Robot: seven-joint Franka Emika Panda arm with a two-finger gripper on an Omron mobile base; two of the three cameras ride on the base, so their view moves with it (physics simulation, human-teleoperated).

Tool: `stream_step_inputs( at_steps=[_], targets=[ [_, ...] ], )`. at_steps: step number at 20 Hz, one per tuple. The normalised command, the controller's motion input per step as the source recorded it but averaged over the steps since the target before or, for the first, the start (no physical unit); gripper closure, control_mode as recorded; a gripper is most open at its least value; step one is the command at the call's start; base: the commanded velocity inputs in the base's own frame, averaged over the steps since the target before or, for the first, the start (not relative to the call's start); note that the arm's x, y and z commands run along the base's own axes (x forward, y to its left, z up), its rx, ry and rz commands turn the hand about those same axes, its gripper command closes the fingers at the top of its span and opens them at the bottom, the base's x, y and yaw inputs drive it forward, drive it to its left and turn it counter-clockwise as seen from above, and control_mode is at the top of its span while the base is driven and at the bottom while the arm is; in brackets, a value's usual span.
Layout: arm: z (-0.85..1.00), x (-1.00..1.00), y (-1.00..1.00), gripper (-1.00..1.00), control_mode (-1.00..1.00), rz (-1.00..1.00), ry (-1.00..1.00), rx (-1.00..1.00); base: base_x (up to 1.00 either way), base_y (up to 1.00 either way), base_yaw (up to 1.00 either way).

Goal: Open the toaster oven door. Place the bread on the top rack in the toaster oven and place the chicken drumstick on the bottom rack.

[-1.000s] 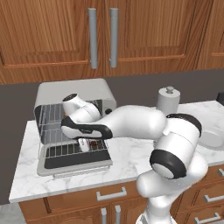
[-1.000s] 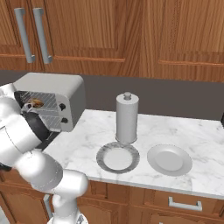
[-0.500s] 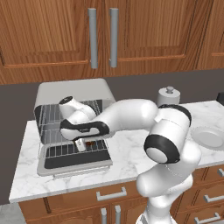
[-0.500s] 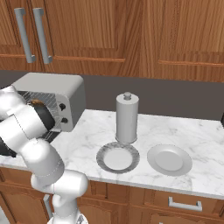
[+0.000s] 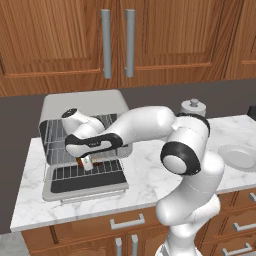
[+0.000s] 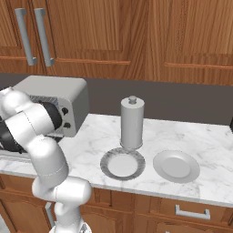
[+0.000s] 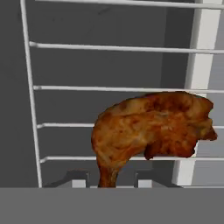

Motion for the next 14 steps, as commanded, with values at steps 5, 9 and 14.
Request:
stream_step_inputs(
  at_steps=[5, 9, 14],
  targets=[
    [0.19, -0.25, 0.0, -1.0, -1.0, 0.02, -0.05, 0.02, 0.0, 0.0, 0.0],
    [0.14, -0.93, 0.0, -1.0, -1.0, -0.01, -0.04, 0.05, 0.0, 0.0, 0.0],
    [-0.02, -0.91, -0.14, -1.0, -1.0, -0.26, 0.05, 0.1, 0.0, 0.0, 0.0]
  ],
)
